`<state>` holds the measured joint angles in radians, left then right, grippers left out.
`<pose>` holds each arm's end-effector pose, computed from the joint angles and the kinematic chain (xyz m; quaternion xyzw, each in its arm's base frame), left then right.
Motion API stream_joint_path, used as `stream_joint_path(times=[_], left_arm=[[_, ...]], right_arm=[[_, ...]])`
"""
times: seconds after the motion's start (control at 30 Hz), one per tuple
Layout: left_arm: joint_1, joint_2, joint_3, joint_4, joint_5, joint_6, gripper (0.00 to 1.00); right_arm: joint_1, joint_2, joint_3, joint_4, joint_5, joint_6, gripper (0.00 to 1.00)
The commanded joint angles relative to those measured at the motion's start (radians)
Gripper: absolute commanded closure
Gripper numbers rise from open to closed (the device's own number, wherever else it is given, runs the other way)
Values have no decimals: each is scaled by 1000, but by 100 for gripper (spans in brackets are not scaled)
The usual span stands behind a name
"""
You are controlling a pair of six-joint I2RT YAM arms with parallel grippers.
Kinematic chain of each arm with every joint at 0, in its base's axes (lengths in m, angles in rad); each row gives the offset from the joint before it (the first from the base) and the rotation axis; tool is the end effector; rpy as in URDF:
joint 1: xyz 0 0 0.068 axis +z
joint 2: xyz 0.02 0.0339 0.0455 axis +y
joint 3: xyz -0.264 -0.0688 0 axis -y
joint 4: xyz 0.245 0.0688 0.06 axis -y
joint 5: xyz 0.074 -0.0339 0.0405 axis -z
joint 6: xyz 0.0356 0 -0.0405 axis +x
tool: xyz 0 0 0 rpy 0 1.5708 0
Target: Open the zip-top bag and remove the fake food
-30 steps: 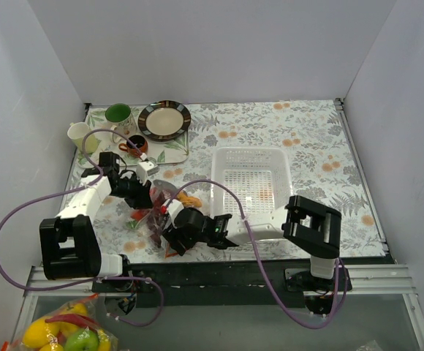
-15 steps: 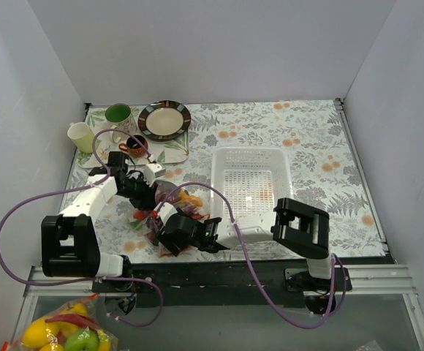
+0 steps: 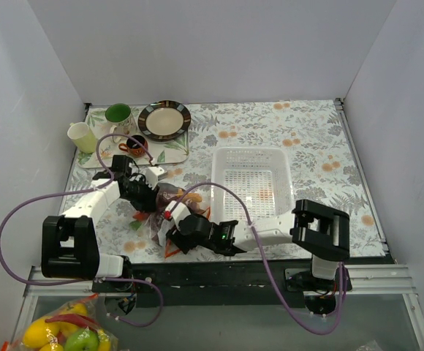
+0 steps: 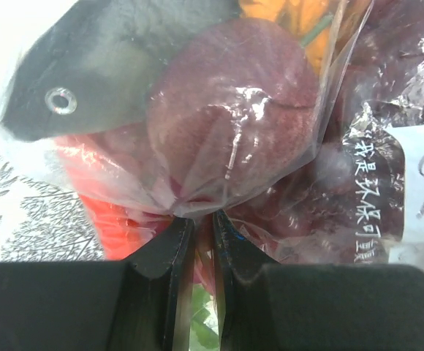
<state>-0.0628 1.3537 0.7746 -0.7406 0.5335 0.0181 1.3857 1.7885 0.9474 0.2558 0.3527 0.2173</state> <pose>0.2254 -0.0323 0.1861 0.0717 0.9549 -0.2642 0.1149 0.0810 0.3659 0.1693 -0.4092 0.7693 0.2270 0.4350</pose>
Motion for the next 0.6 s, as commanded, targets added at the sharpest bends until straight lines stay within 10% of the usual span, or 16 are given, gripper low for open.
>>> stream_joint_path(times=[0.0,0.57], left_arm=[[7,34,20,18,-119,-61,100],[15,88,173,3,-112,-181,100]], right_arm=[[-8,-142,-12,59,66,-25,83],[-141,-698,-266,-254,462,59,87]])
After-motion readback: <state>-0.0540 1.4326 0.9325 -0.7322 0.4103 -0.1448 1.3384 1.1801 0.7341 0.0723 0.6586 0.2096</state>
